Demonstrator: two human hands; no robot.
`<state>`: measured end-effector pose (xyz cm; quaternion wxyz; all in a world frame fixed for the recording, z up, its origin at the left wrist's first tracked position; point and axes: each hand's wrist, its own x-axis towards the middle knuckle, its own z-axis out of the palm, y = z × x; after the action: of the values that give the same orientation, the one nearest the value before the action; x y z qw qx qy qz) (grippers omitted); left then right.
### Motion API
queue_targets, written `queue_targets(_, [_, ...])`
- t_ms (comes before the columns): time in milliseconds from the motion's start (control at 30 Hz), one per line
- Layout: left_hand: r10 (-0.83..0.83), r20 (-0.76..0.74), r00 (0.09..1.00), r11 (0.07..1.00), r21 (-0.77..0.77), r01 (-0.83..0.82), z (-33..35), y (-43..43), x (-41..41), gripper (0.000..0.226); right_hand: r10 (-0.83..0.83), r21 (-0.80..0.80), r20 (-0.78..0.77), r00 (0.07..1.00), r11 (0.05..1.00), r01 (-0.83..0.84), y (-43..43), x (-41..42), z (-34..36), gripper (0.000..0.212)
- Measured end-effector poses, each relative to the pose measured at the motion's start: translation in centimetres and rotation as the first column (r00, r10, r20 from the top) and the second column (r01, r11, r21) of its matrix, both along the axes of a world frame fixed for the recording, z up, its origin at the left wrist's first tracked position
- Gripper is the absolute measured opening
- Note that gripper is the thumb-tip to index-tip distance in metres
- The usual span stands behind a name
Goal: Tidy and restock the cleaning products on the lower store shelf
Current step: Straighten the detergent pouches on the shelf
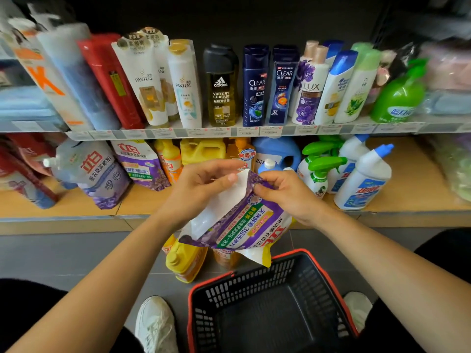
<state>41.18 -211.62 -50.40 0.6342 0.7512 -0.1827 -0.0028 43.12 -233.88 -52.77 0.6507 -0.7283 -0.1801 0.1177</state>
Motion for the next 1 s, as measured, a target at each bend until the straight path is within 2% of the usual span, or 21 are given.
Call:
queue_targets(200, [-0.049,0.01,0.999,0.996,0.073,0.048,0.2,-0.9,-1.0,0.019,0.091,-0.067,0.001,0.996,0.994,-0.091,-0.4,0.0,0.5,0.014])
queue_targets(400, [0.004,-0.112,0.994,1.0,0.027,-0.001,-0.1,-1.5,-1.6,0.017,0.131,-0.055,-0.032,0.991,0.99,-0.132,0.0,-0.5,0.5,0.023])
queue_targets(633, [-0.032,-0.113,0.993,0.999,0.038,0.036,-0.8,-0.7,-1.9,0.011,0.027,-0.069,0.002,1.0,0.997,-0.027,0.0,-0.6,0.4,0.014])
queue_targets(733, [-0.077,-0.169,0.983,0.996,0.026,0.082,-1.4,0.0,-2.0,0.02,0.018,-0.084,0.014,1.0,0.996,-0.017,-0.1,-0.5,0.6,0.015])
queue_targets(867, [-0.114,-0.17,0.979,0.989,0.074,0.128,-2.2,0.8,-2.4,0.035,0.001,-0.063,0.007,1.0,0.998,0.0,-0.5,-0.6,1.0,0.023])
queue_targets(1000, [-0.105,-0.131,0.986,0.984,0.133,0.122,-2.3,1.2,-2.6,0.033,0.0,-0.066,0.047,0.999,0.998,0.003,-0.5,-0.8,1.4,0.032])
